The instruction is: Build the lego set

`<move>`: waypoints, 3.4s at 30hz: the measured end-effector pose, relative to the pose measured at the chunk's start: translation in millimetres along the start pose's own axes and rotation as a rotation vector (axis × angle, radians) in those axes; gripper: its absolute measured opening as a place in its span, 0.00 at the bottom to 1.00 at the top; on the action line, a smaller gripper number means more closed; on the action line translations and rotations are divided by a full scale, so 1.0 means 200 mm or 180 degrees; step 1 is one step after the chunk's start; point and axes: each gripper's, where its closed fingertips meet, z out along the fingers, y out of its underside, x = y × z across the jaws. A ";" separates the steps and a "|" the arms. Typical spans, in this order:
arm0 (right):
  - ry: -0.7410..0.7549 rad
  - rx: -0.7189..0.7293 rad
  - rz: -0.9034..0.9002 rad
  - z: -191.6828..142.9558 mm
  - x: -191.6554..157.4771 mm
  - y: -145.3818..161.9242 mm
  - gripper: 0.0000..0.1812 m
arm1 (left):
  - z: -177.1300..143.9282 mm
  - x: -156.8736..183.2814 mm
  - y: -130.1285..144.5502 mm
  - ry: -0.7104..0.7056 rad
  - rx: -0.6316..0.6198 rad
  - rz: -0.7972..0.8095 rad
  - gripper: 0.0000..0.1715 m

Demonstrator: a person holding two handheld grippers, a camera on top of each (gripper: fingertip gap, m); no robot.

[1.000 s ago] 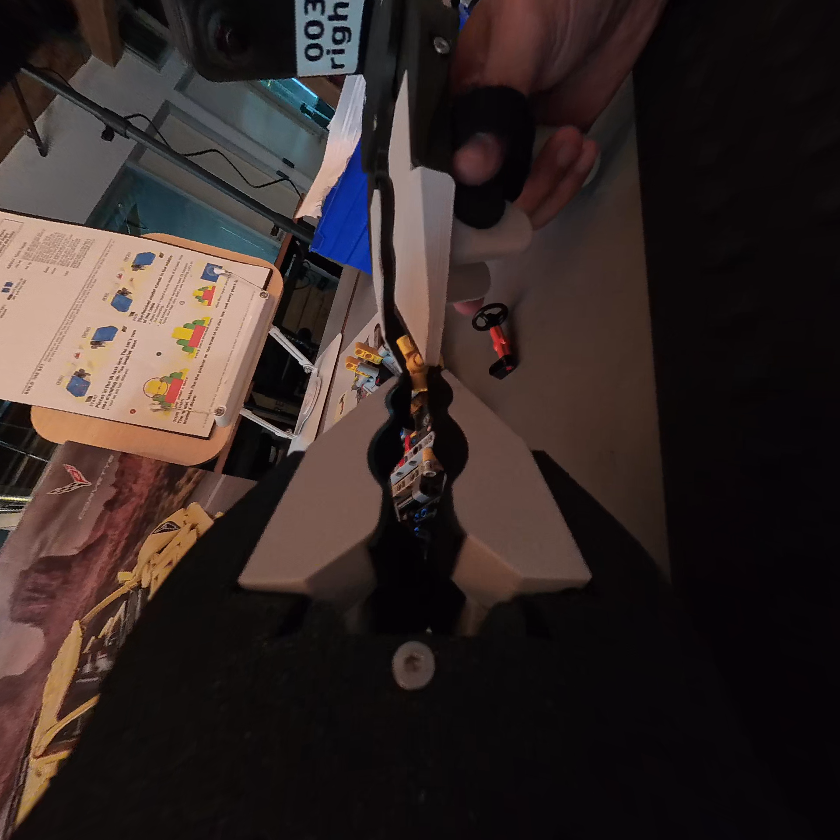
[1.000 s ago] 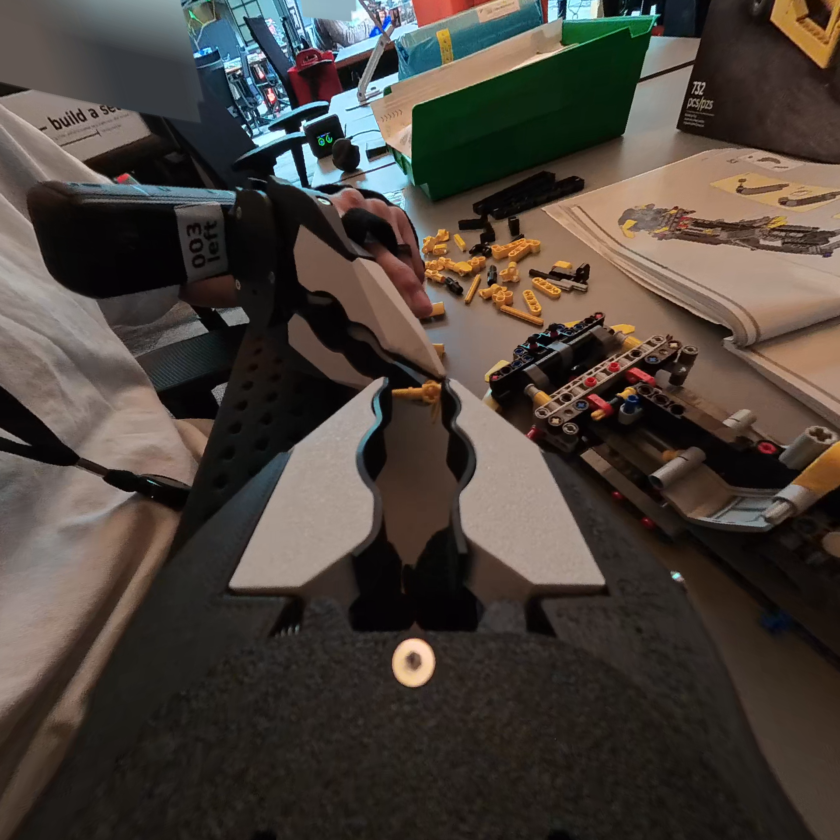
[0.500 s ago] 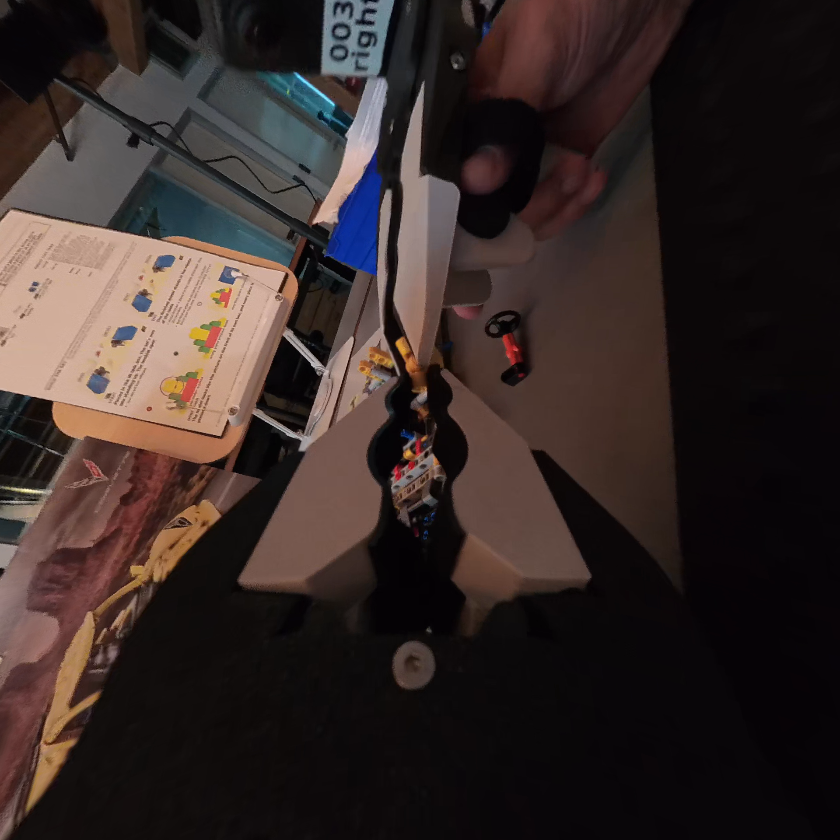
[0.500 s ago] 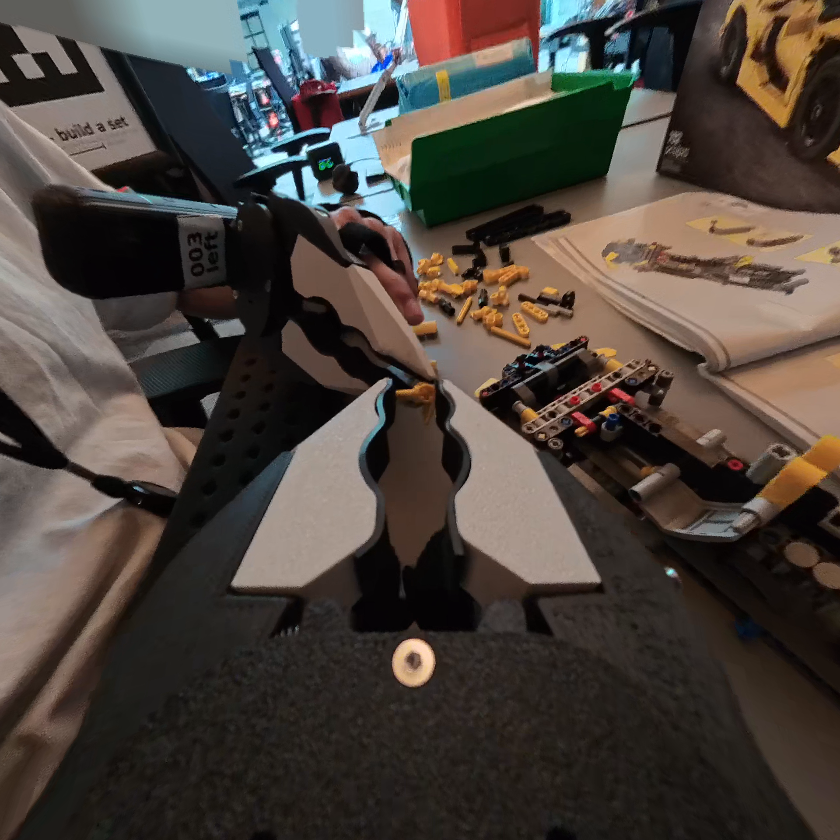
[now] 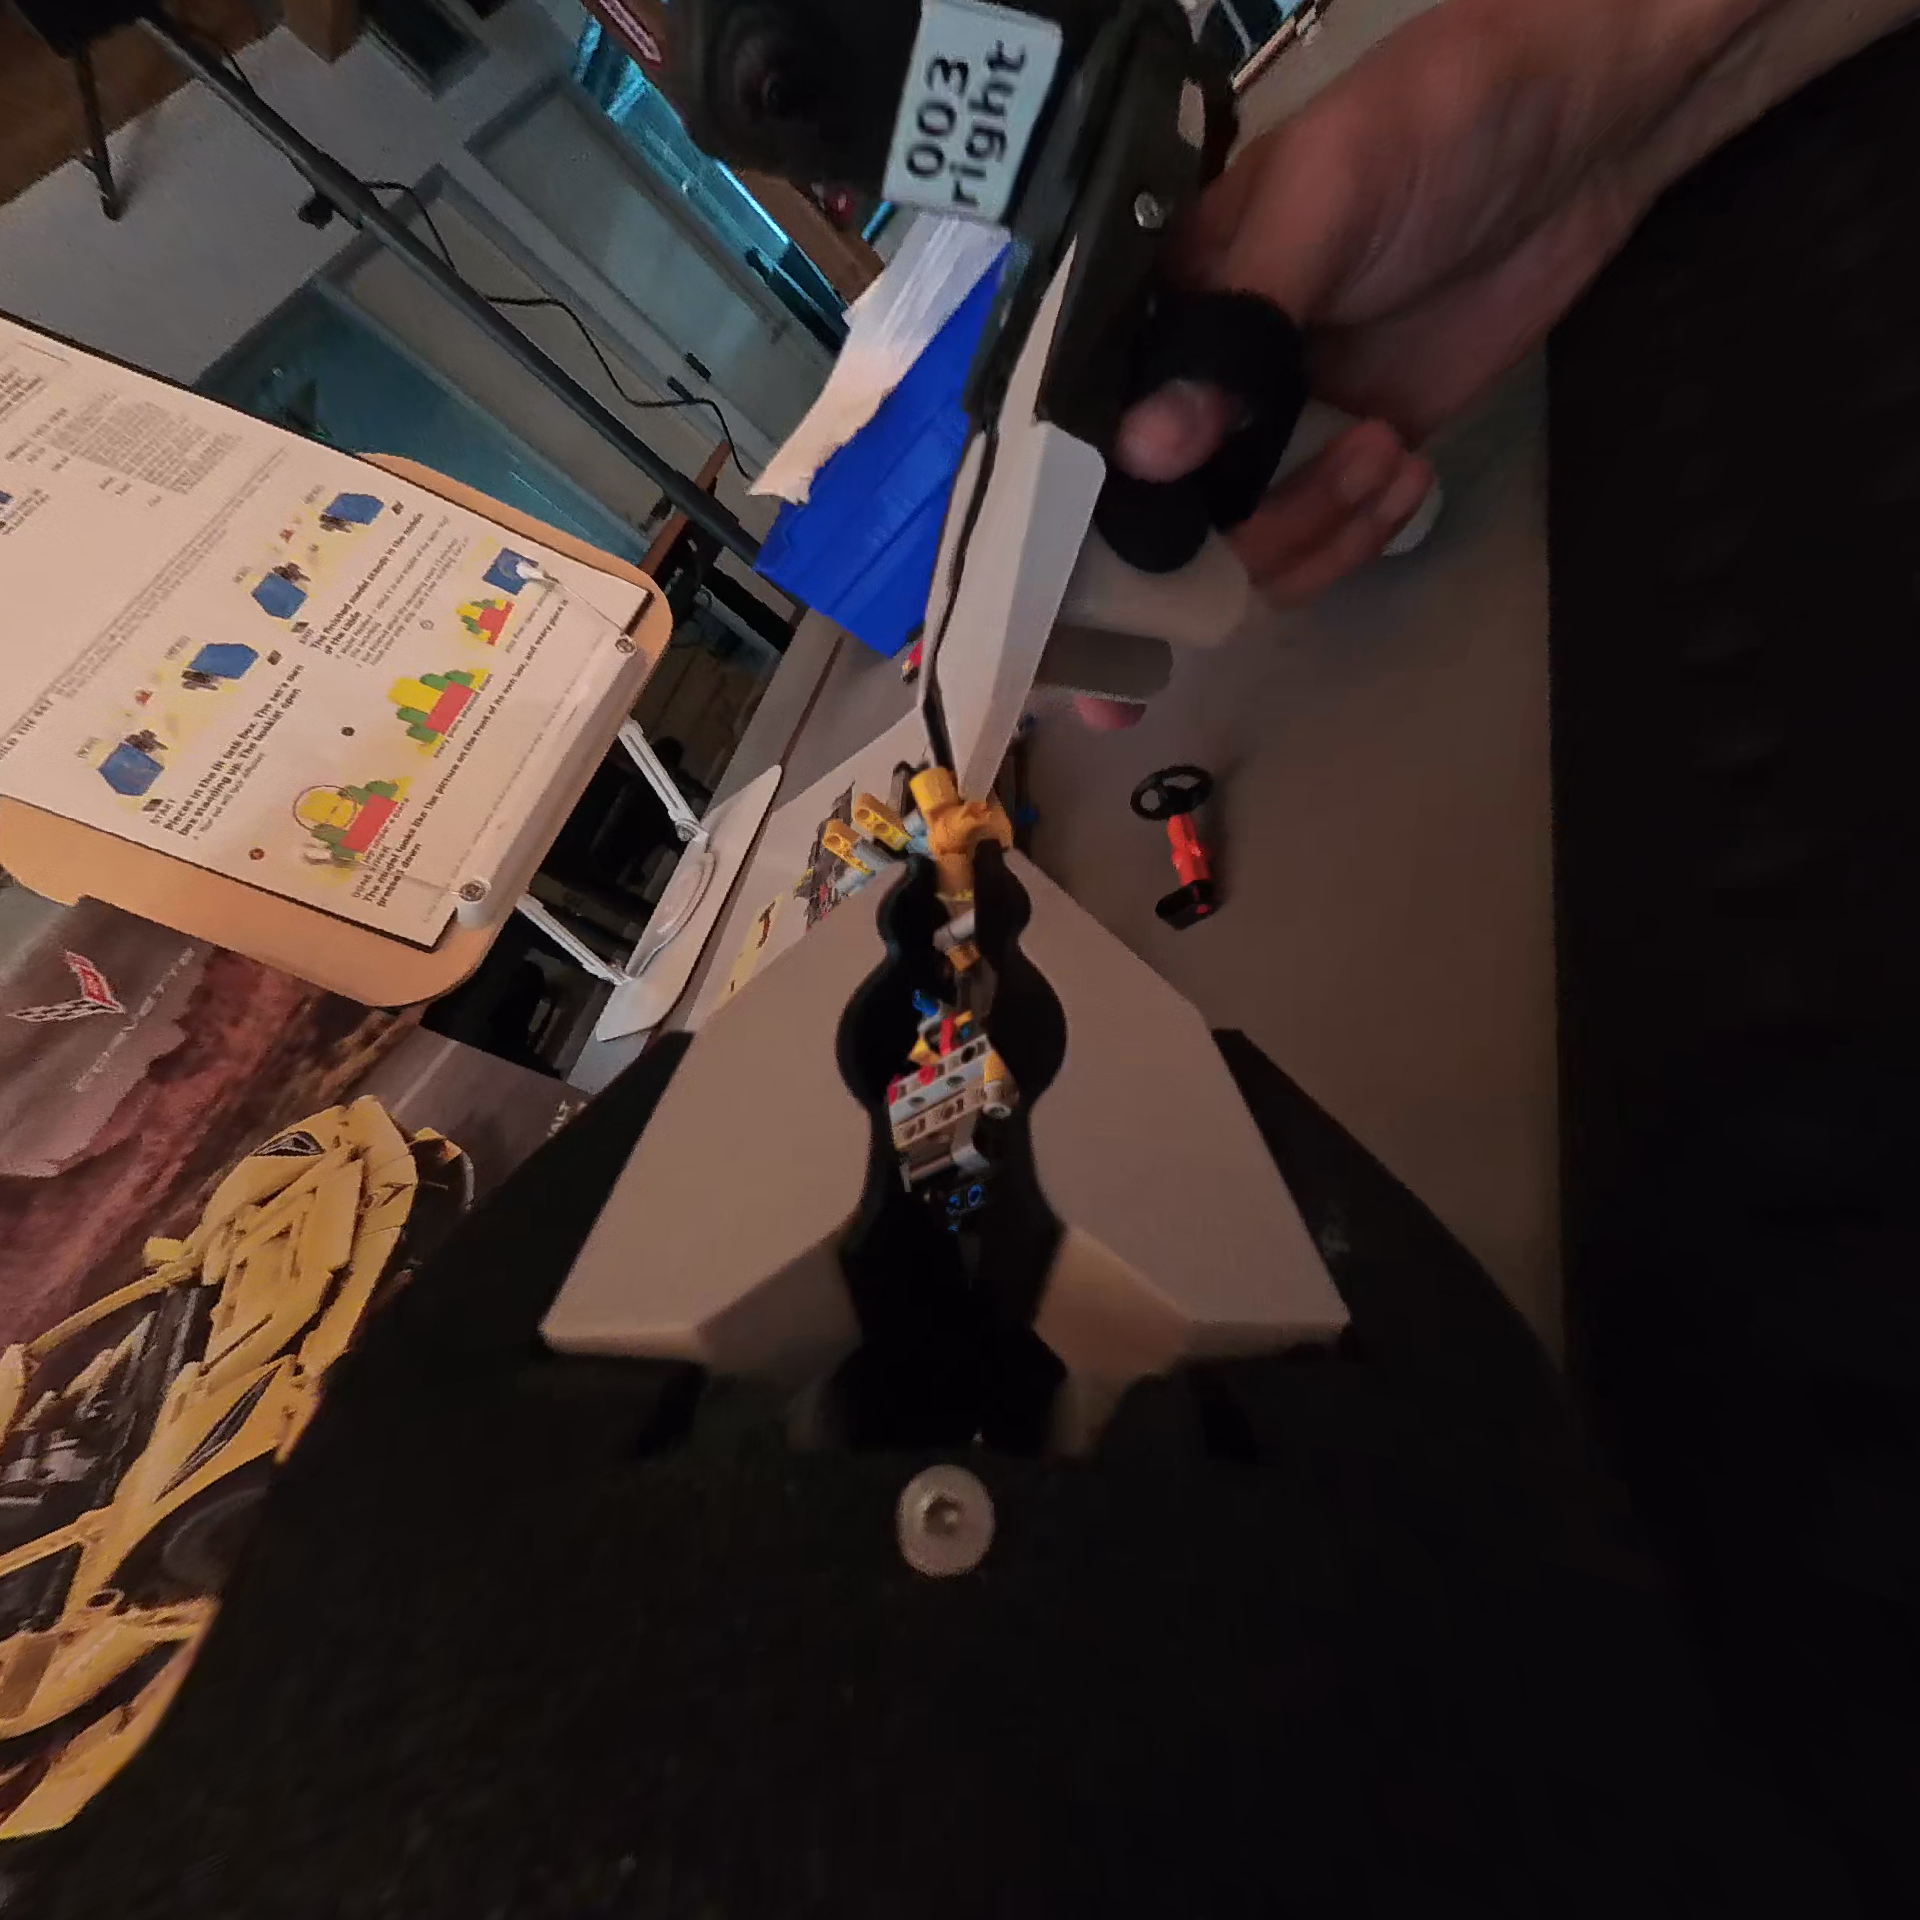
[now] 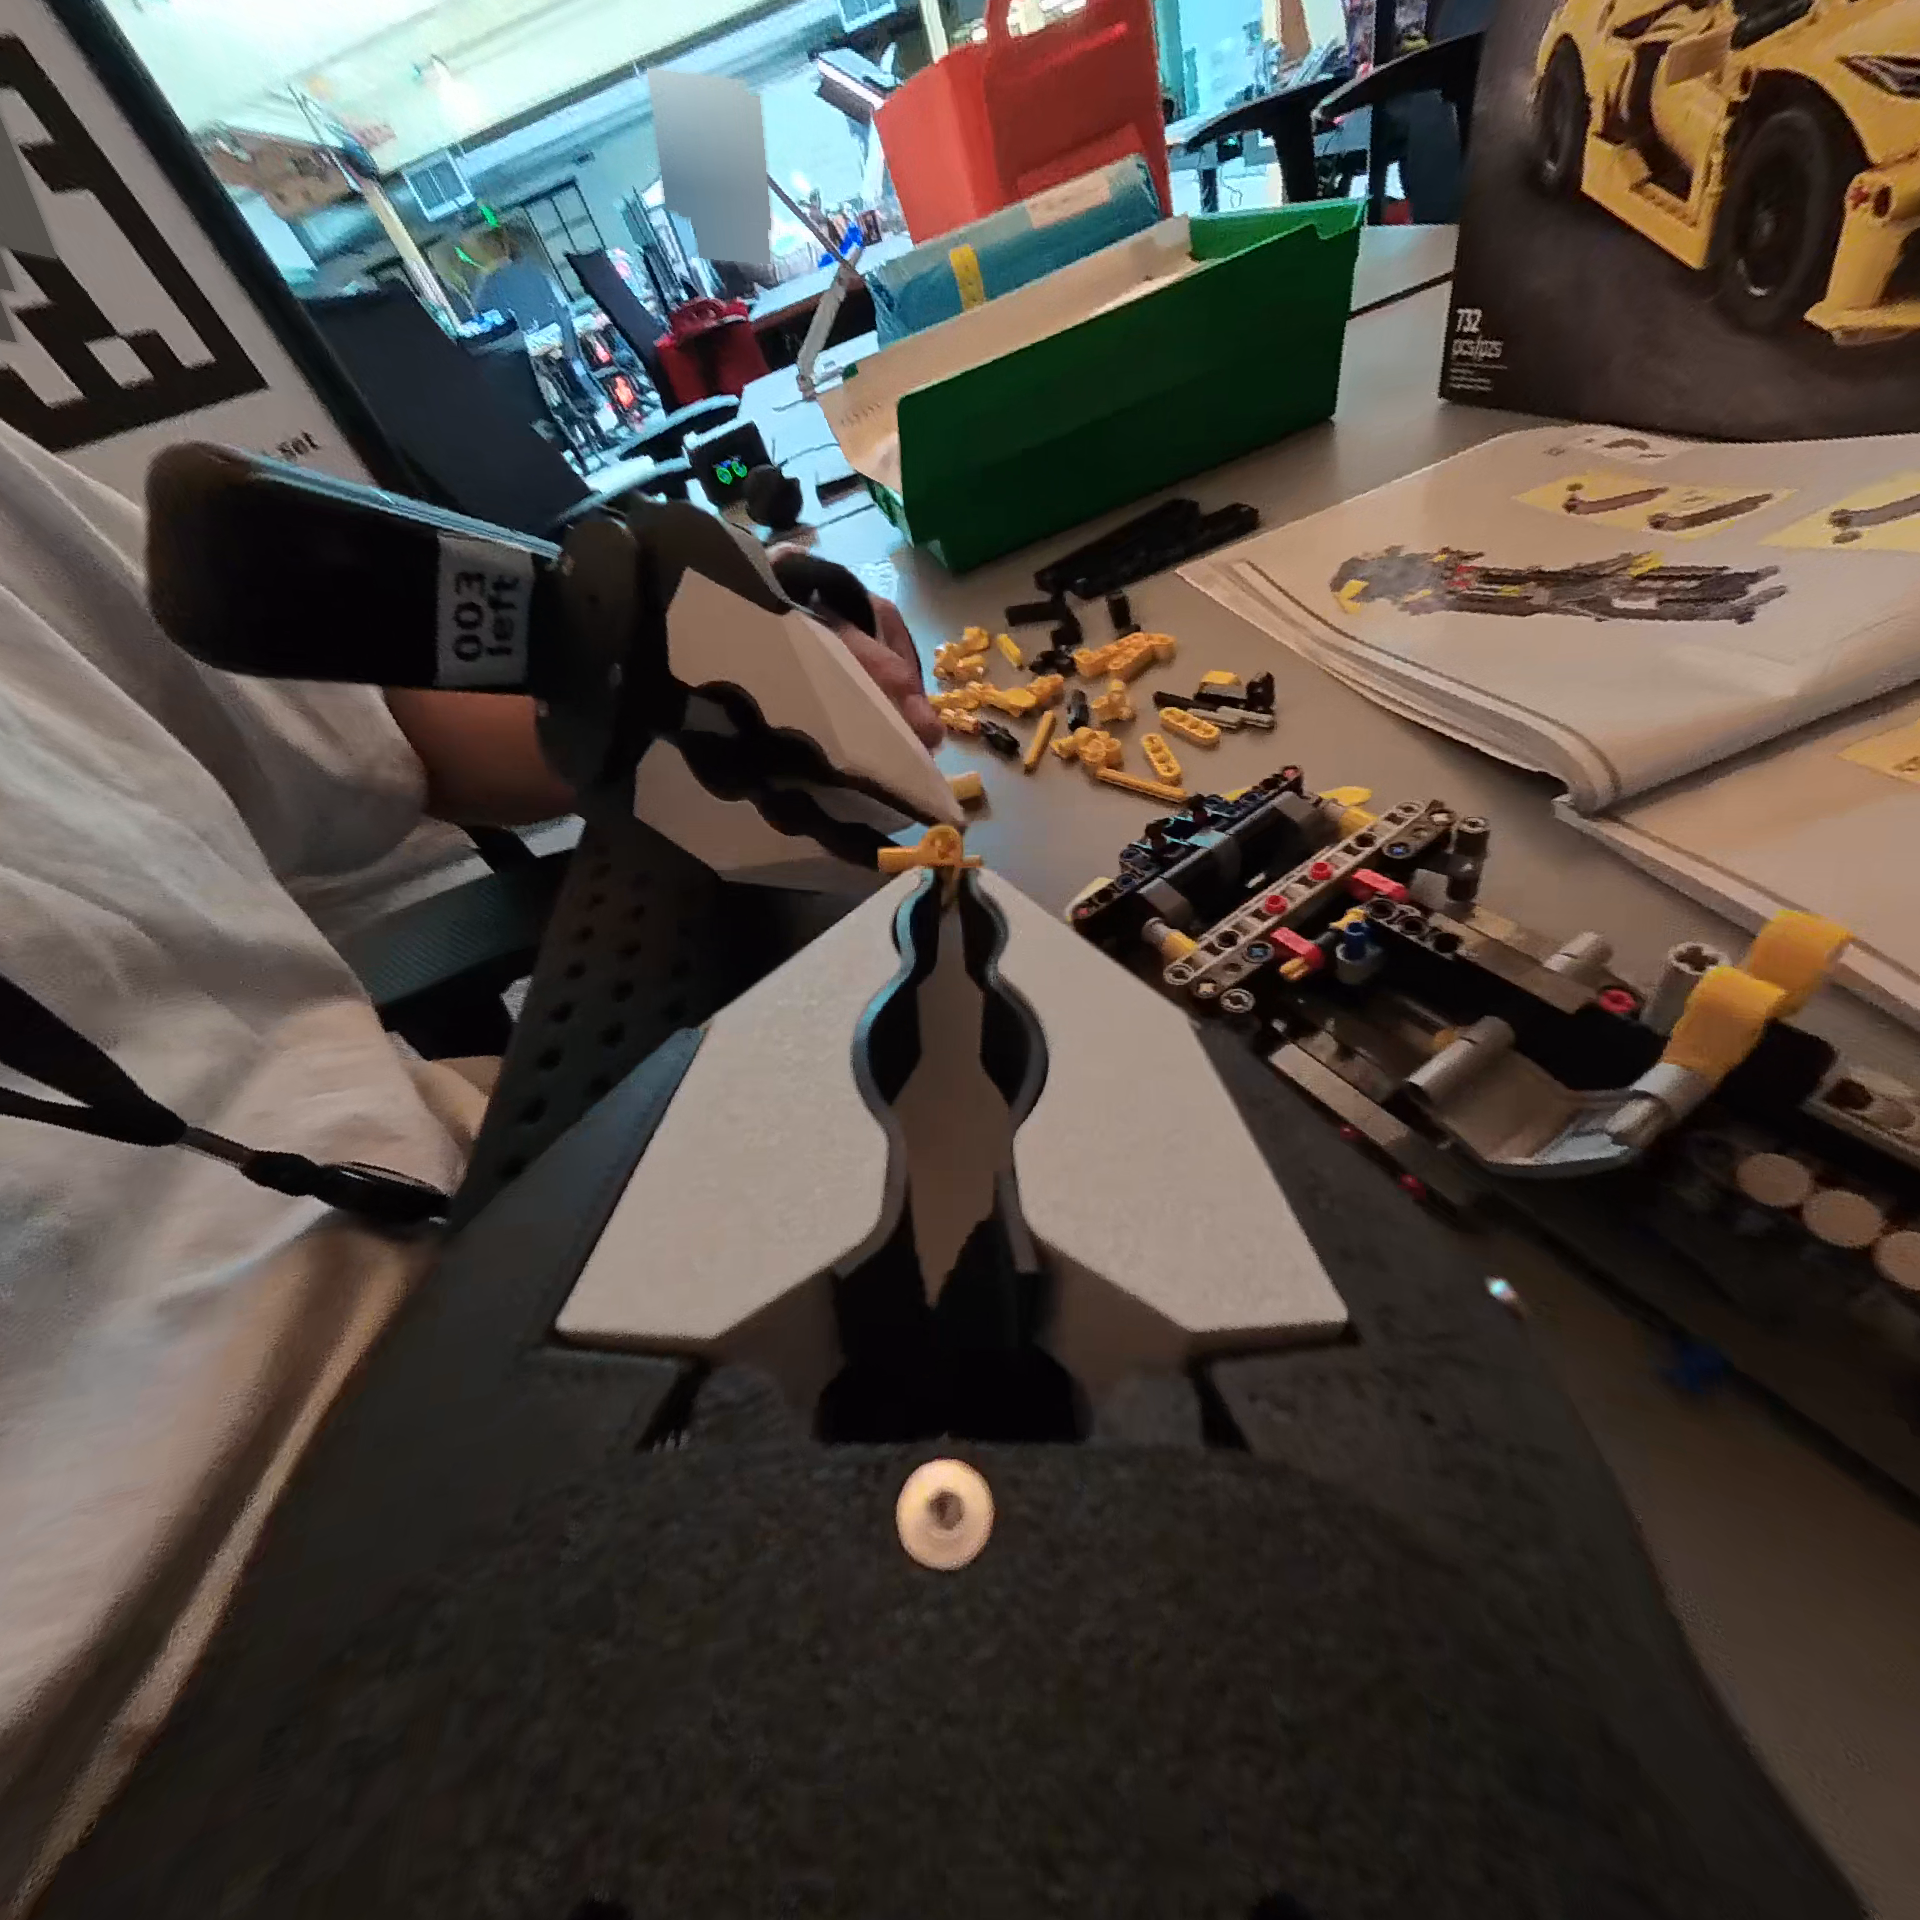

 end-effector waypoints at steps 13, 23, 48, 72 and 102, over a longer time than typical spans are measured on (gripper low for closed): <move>-0.0964 0.1237 0.0920 -0.03 -0.12 -0.33 0.00 | -0.09 -0.23 -0.26 0.0841 0.1234 -0.3005 0.06; -0.0411 0.1046 0.0730 -0.01 -0.01 -0.28 0.05 | -0.08 -0.30 -0.13 0.0169 0.0878 -0.2423 0.01; 0.2204 0.0264 -0.0046 -0.31 0.54 -0.06 0.19 | -0.12 -0.52 0.52 -0.1572 -0.1603 0.0782 0.01; 0.1509 0.0142 -0.0324 -0.11 0.36 -0.08 0.17 | -0.14 -0.33 0.42 -0.0944 -0.1219 0.0669 0.01; -0.0215 -0.0531 -0.0606 0.43 0.06 -0.13 0.14 | -0.24 -0.24 0.25 -0.1096 -0.1142 0.1165 0.01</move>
